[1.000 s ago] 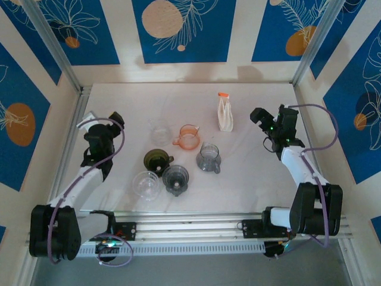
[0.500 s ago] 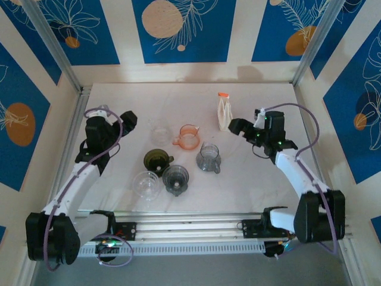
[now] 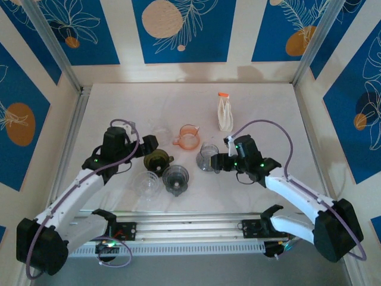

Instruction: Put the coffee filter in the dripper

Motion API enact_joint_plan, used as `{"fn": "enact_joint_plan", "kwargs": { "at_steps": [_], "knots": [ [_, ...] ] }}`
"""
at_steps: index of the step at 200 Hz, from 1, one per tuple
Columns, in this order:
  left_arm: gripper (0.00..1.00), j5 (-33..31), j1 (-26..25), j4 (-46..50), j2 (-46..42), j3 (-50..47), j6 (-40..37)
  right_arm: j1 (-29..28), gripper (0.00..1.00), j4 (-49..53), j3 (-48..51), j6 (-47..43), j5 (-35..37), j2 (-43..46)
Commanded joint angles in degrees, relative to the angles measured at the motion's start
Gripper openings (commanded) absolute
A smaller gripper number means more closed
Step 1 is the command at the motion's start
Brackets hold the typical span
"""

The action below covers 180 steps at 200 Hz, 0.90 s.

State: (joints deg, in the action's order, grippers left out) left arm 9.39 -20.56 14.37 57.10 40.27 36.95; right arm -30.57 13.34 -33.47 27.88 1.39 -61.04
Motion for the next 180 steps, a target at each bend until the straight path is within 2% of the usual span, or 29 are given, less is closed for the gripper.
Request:
{"fn": "enact_joint_plan", "kwargs": {
  "at_steps": [1,59,94,141,151,180],
  "knots": [
    [0.93,-0.2,-0.3,2.1,0.1,-1.2,-0.1,-1.8,0.59,0.5,-0.1,-1.6,2.2,-2.2],
    [0.93,0.5,-0.4,2.3,1.7,-0.7,0.5,-3.8,0.55,-0.1,-1.2,-3.6,5.3,-9.3],
    [0.93,0.5,-0.4,3.3,2.2,0.2,-0.1,-6.2,0.33,2.0,-2.4,-5.3,7.5,-10.6],
    [0.93,1.1,-0.4,3.5,2.6,0.9,-0.4,-9.4,0.13,5.7,-3.0,-6.5,9.4,-9.3],
    [0.93,1.2,-0.4,3.4,2.7,0.9,-0.5,-10.2,0.1,6.3,-2.7,-6.3,9.4,-8.7],
    [0.93,1.8,-0.4,3.5,3.4,1.4,-0.7,-13.0,0.09,8.1,-2.5,-5.1,9.5,-8.0]
  ]
}}
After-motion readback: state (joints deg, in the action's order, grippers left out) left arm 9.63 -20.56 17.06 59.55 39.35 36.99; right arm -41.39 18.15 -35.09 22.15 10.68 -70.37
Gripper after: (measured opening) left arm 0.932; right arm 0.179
